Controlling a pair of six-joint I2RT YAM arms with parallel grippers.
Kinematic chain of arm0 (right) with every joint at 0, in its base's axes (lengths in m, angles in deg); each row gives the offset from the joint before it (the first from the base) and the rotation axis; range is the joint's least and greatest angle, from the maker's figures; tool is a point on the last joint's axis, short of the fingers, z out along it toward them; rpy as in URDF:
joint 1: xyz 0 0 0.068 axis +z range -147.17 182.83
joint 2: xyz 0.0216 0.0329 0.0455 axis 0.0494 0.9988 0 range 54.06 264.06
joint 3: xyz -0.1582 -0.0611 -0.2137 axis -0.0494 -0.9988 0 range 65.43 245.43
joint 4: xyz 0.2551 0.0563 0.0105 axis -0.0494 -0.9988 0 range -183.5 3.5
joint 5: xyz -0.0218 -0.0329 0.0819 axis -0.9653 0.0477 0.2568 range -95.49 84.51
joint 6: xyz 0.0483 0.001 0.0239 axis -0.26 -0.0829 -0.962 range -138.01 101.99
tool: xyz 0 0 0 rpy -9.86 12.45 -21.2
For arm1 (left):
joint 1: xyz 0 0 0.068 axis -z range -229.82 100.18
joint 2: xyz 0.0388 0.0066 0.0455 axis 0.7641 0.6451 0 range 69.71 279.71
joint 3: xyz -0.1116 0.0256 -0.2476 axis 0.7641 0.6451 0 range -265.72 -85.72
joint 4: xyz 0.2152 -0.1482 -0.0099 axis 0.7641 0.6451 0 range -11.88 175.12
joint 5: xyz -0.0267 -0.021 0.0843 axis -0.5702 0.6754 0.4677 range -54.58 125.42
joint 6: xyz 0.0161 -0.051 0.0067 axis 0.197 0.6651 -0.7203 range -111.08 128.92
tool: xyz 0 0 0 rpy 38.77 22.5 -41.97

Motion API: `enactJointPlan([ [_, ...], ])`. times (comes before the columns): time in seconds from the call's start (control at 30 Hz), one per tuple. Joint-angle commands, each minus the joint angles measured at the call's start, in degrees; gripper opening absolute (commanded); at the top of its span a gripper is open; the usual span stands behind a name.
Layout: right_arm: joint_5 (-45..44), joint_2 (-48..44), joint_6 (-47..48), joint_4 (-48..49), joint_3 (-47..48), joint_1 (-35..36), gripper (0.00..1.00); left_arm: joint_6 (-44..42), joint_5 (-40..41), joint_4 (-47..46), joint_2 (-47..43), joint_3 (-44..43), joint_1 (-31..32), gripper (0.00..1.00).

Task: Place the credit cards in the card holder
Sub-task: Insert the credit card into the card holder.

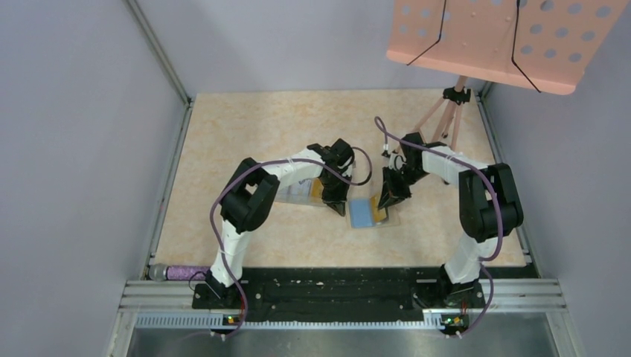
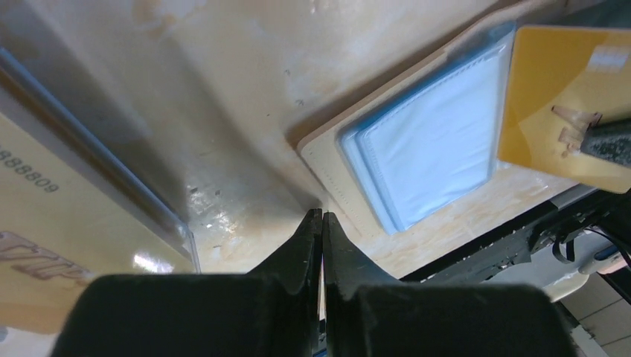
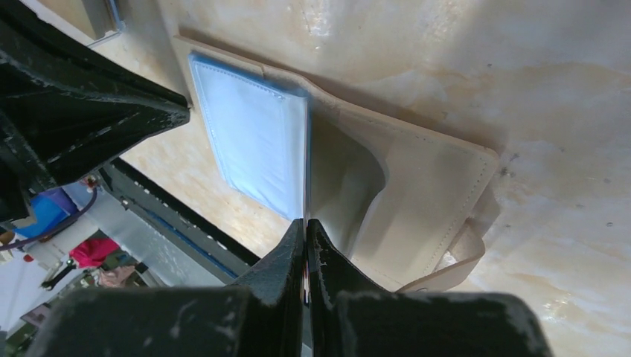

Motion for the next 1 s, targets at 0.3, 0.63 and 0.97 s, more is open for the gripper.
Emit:
enactJointPlan([
  [0.3,7.32,1.83,-2.57,4.61,-2.07,-0.40,0.00,-3.07,1.88,3.89,3.05,-4.83,0.15,0.02],
  [0.63,1.24,-1.52,-3.59,4.41,-3.29,-1.09,0.00,-1.85,1.87,2.59,1.98,-2.03,0.15,0.00],
  [0.97,1.15,-1.58,-2.63,2.92,-2.81,-2.76,0.00,-1.60,1.65,2.31,1.94,-1.35,0.15,0.00],
])
